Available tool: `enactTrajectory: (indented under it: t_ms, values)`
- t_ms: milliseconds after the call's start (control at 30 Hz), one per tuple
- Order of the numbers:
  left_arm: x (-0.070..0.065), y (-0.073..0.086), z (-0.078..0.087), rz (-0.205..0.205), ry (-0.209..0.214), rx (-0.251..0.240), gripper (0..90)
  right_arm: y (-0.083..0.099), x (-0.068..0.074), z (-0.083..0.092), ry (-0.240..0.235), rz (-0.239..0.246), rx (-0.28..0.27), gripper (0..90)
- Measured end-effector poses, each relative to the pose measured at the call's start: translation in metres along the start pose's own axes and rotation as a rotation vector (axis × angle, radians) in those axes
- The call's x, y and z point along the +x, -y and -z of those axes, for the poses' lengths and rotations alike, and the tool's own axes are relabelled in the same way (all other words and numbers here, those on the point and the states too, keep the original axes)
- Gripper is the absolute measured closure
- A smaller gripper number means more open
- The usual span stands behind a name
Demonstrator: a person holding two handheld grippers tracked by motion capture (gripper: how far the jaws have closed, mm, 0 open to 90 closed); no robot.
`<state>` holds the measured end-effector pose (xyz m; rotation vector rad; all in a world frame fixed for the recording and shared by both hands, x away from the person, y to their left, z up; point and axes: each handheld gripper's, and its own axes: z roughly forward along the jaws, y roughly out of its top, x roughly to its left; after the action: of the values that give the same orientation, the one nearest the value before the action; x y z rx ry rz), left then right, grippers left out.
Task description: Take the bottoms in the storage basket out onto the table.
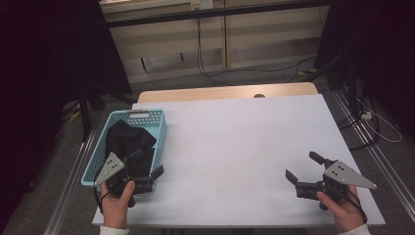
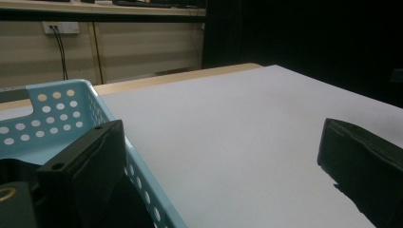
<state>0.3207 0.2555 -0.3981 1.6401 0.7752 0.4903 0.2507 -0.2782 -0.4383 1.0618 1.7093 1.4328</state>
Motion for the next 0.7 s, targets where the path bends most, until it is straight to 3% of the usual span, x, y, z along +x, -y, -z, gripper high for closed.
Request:
enactTrajectory:
  t_ms: [700]
  values:
    - [0.0,-0.013,-0.002,0.003,0.014,-0.019,2.3,0.001,-0.003,-0.002,-0.003,-0.003,0.011,0.8]
